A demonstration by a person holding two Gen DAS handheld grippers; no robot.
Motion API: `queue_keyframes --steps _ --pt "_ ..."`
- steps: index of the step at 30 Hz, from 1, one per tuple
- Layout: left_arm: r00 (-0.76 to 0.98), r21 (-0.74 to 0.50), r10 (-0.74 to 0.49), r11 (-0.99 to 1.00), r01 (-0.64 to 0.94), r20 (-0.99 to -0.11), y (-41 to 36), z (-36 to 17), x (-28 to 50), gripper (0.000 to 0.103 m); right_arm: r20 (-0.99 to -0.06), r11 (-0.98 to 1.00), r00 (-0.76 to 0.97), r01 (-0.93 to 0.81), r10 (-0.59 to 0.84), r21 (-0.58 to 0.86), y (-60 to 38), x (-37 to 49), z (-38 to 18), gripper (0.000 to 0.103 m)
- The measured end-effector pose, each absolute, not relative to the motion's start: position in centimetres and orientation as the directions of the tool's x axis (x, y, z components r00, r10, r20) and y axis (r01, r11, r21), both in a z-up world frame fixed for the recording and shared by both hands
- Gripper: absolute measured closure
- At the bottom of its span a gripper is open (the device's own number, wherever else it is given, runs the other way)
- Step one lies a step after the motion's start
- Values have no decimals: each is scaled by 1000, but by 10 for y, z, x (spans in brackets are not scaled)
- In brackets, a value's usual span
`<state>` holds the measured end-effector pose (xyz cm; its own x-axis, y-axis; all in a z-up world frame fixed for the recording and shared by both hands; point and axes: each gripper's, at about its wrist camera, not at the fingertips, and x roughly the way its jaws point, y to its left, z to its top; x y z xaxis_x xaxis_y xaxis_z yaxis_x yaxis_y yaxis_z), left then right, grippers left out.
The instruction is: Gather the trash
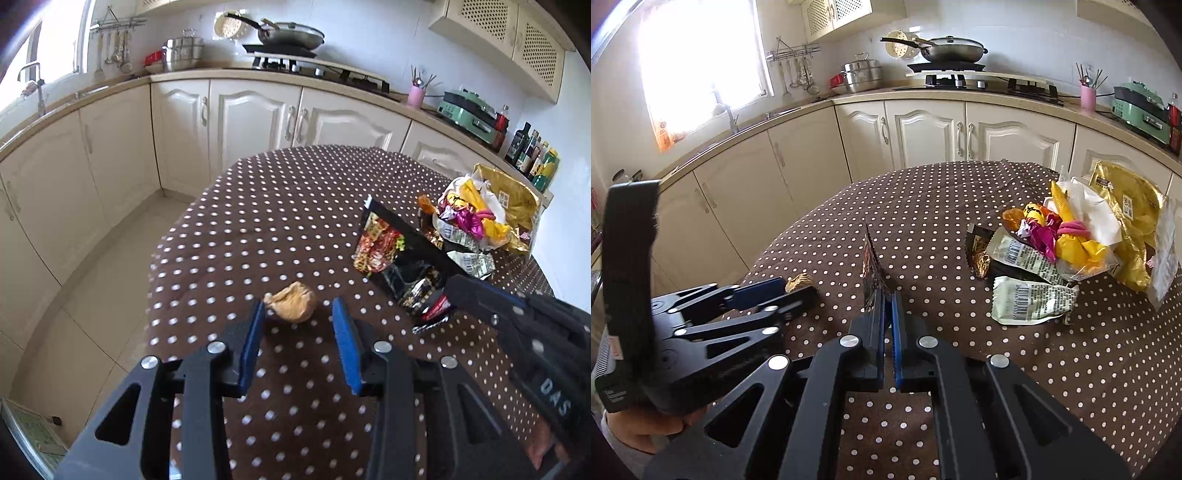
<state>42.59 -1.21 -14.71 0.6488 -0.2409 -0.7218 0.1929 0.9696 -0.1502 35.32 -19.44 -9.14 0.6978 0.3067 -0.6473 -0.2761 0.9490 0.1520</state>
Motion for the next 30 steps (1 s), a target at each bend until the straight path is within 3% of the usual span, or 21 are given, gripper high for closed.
queue_keyframes --steps 2,3,15,24,30 --pt "647 -134 -228 972 191 -728 -16 -148 430 66 -648 947 694 -278 314 161 -194 353 -93 100" --pt "649 -130 -222 974 187 -728 -17 -147 431 78 -647 946 693 -279 318 166 -195 354 -93 101" --pt "706 -200 -266 964 176 -656 11 -127 393 78 -611 921 692 -335 384 199 -173 337 -77 101" --pt "760 -219 -193 973 68 -621 91 -112 337 78 -599 874 653 -450 463 185 -98 306 -67 101" --pt "748 -244 -109 967 -73 -655 168 -138 302 78 -630 815 569 -548 529 190 -27 290 -85 101"
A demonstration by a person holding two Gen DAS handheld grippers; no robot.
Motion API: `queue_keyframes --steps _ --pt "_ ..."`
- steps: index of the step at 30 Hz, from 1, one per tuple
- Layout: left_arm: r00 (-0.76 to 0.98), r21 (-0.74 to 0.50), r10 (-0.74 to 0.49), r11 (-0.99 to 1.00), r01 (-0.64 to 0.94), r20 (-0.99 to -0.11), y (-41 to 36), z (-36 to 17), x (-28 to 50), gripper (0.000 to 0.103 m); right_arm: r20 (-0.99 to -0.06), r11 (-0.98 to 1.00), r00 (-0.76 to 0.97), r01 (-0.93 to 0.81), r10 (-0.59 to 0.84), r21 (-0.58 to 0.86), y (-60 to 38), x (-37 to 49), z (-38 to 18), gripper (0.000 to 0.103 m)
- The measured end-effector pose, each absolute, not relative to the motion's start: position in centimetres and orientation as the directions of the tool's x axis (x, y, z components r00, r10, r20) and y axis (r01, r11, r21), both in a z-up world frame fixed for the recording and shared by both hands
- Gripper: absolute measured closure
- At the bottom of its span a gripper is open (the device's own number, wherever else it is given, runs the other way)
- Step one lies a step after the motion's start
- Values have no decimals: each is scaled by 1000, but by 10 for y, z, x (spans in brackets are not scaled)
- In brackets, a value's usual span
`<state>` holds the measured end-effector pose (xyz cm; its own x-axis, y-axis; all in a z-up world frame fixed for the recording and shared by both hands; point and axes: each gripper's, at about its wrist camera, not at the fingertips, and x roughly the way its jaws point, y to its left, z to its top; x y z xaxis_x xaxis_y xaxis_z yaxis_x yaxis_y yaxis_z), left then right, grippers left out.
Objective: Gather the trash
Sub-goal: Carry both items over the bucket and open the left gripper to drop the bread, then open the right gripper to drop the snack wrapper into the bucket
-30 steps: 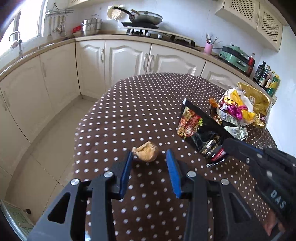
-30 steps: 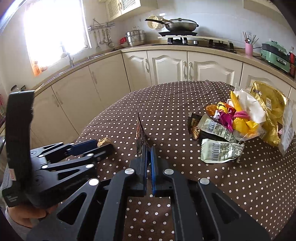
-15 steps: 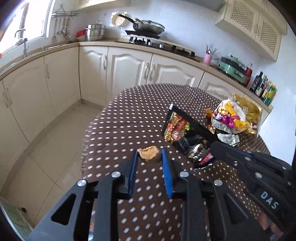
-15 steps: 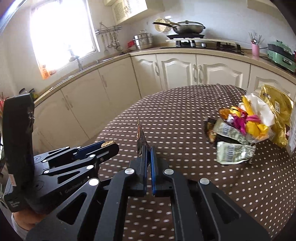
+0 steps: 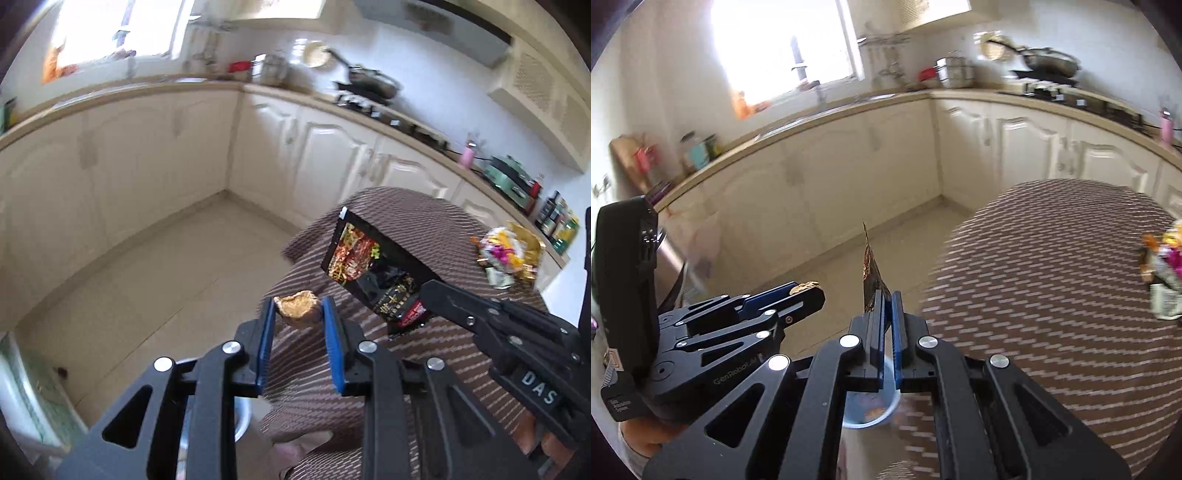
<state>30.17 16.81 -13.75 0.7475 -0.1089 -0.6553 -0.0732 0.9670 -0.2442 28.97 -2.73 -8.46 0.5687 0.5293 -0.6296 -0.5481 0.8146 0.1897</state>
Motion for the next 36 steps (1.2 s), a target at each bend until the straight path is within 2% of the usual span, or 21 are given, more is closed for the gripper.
queue_keyframes --steps 9,14,17,18,20,36 --pt "658 -285 -50 924 -255 -751 258 -211 280 78 -735 749 415 -635 536 188 66 283 -154 101" --pt "631 -316 -67 903 -290 -773 278 -242 285 77 -778 752 374 -633 505 183 90 291 -187 101" --pt "615 -320 -75 898 -300 -785 280 -253 295 73 -789 758 370 -628 491 178 96 297 -197 101" --pt "610 -317 -71 898 -305 -789 281 -257 297 64 -792 761 369 -624 486 176 97 300 -200 101" --pt "610 -311 -63 899 -309 -790 282 -262 298 59 -797 764 366 -621 481 175 98 303 -204 101" --pt "589 -318 -60 883 -346 -806 288 -275 290 59 -812 763 340 -619 474 186 107 309 -218 100"
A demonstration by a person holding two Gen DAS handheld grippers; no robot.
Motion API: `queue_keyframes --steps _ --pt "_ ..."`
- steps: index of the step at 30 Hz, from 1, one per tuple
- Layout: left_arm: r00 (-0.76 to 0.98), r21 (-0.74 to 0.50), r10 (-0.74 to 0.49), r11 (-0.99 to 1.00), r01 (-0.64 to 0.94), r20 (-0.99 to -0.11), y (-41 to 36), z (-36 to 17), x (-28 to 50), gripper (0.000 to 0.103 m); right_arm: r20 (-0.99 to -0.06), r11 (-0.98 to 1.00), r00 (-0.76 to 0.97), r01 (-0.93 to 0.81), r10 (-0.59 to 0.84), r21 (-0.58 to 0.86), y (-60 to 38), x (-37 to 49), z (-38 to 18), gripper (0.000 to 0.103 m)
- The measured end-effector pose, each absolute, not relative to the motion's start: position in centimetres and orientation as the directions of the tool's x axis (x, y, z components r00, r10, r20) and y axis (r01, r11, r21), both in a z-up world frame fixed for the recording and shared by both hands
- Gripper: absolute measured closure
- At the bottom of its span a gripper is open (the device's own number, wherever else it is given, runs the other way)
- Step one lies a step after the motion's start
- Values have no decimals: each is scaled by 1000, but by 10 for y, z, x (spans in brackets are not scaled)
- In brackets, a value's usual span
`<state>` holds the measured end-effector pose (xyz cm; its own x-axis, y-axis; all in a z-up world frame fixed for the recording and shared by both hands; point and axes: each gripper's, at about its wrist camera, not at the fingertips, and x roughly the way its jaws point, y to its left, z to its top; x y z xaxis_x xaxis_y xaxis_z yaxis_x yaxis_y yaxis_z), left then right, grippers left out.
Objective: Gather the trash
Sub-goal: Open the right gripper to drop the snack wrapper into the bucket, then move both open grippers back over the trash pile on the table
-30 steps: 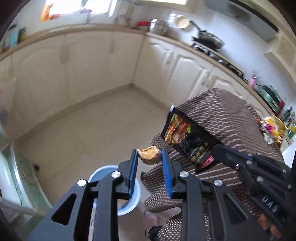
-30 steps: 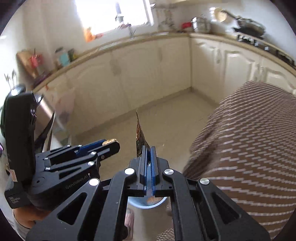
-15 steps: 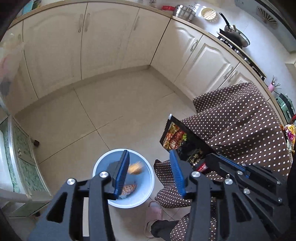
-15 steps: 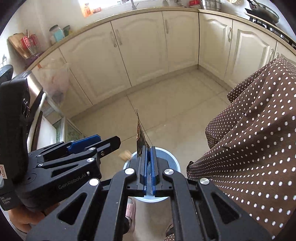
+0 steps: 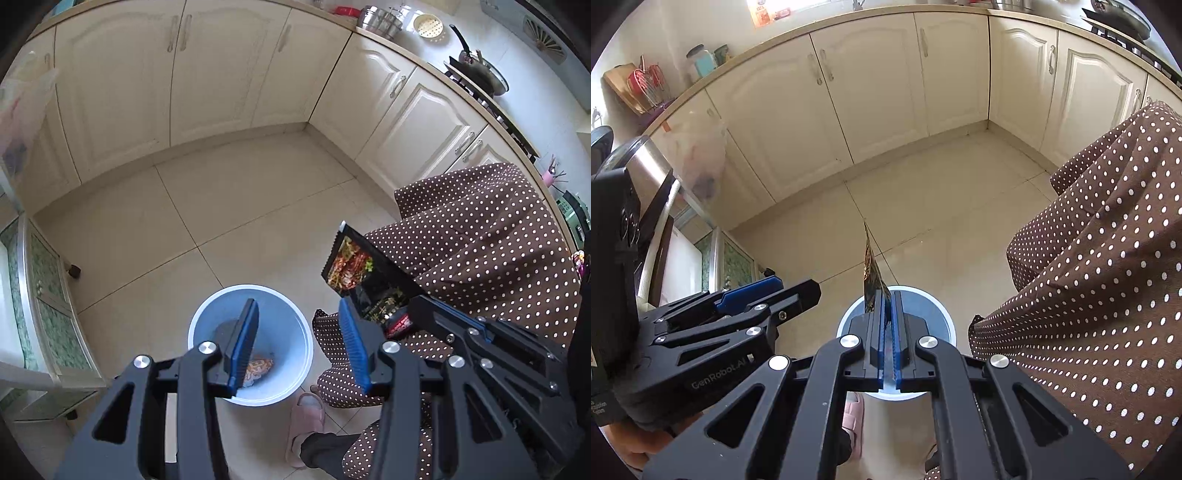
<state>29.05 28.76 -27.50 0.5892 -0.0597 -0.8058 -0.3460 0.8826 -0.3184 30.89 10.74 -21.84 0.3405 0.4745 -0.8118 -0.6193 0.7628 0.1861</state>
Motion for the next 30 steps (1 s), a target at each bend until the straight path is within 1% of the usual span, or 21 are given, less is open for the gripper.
queue_keyframes --steps 5,6,7,8,9,12,16,18,23,27,30 --pt "598 -317 -43 876 -362 -801 293 -269 288 59 -793 765 360 -614 491 195 112 312 -214 100" --pt "598 -314 -36 875 -369 -801 294 -268 287 59 -787 764 363 -613 499 202 113 312 -214 97" --pt "601 -313 -28 873 -374 -799 295 -266 286 59 -776 763 370 -611 511 211 113 313 -213 97" --pt "604 -313 -27 873 -374 -797 296 -265 285 59 -769 764 377 -610 515 212 113 313 -213 92" --pt "605 -312 -27 874 -372 -796 295 -263 285 59 -765 763 381 -610 519 214 114 314 -213 81" --pt "598 -287 -7 882 -374 -801 293 -260 284 59 -774 774 389 -603 499 195 115 316 -215 79" --pt "613 -294 -15 887 -357 -790 287 -249 280 59 -770 786 430 -601 472 146 104 309 -202 77" --pt "624 -297 -20 891 -343 -781 282 -241 277 59 -758 792 457 -598 465 125 96 304 -191 72" --pt "678 -317 -60 912 -262 -732 248 -202 271 59 -700 811 546 -580 460 82 52 284 -147 70" --pt "717 -316 -109 935 -161 -688 206 -168 271 59 -633 841 635 -538 442 48 0 265 -107 64" --pt "733 -324 -176 944 -65 -657 164 -146 276 56 -591 879 700 -475 401 35 -47 257 -83 62"
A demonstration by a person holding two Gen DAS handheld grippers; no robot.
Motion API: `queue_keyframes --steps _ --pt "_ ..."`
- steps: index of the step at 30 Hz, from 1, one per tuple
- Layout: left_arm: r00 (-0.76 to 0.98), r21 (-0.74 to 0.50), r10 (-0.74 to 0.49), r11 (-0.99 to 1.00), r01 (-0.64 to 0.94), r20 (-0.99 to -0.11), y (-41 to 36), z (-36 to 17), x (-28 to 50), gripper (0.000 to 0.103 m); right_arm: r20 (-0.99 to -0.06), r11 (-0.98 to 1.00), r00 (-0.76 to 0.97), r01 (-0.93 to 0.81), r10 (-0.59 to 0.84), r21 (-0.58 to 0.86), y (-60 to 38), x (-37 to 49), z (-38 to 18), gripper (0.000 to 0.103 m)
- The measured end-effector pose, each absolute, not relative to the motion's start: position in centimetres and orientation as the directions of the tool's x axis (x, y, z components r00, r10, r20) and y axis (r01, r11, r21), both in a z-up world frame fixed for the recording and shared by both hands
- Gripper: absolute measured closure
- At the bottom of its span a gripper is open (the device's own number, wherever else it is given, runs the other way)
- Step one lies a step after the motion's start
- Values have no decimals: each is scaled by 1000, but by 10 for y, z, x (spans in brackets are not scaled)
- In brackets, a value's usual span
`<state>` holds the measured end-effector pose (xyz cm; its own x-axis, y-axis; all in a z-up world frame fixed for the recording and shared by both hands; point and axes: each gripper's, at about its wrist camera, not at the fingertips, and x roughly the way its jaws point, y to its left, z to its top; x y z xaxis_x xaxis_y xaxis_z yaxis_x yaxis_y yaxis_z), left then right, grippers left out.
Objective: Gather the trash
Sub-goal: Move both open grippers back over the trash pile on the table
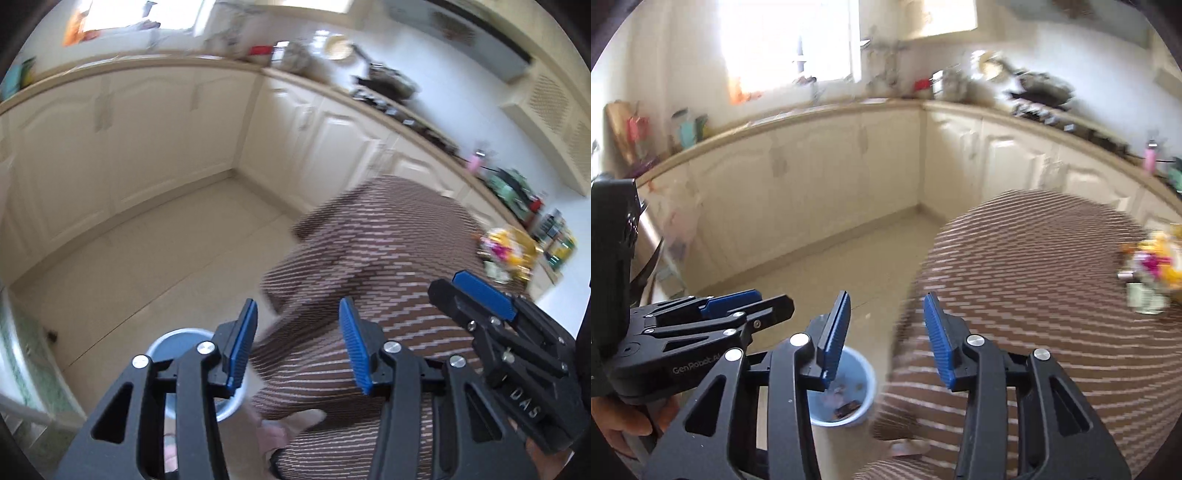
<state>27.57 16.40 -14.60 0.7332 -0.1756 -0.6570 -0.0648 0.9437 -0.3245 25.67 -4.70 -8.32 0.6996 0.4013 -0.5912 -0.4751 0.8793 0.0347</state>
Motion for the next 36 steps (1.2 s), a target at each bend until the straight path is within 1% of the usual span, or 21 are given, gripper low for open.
queue_keyframes --steps 5,7,9,11,13,16,18,20,23,26,31,36 --pt "728 -313 -273 946 83 -630 81 -120 292 52 -544 941 783 -336 302 39 -139 251 -59 57" --pt "718 -299 -306 944 142 -625 45 -113 301 47 -527 961 812 -272 251 38 -177 250 -54 55" --pt "711 -278 -332 940 196 -620 8 -105 310 45 -511 982 842 -188 174 25 -217 252 -49 50" --pt "707 -247 -343 939 240 -618 -21 -99 319 44 -504 993 856 -116 118 36 -254 255 -47 49" --pt "714 -186 -331 943 277 -616 -57 -91 330 43 -506 998 860 -45 64 50 -291 261 -47 46" --pt "704 -141 -346 932 334 -620 -101 -86 346 43 -512 998 859 24 10 61 -328 270 -51 41" --pt "700 -116 -356 923 367 -619 -127 -84 358 43 -517 996 856 52 -6 74 -347 277 -55 39" --pt "710 -57 -339 919 389 -617 -156 -85 373 42 -527 994 850 76 -26 74 -361 286 -60 39" --pt "708 -6 -315 916 402 -632 -187 -93 390 42 -533 993 845 91 -34 80 -376 296 -62 37" --pt "711 22 -323 903 429 -624 -204 -97 402 42 -535 992 844 99 -40 82 -385 300 -62 33" --pt "680 36 -350 875 483 -644 -228 -104 422 42 -546 987 837 120 -41 110 -399 313 -67 32" --pt "686 130 -314 849 512 -656 -254 -116 429 42 -549 983 835 132 -40 129 -409 320 -69 31"
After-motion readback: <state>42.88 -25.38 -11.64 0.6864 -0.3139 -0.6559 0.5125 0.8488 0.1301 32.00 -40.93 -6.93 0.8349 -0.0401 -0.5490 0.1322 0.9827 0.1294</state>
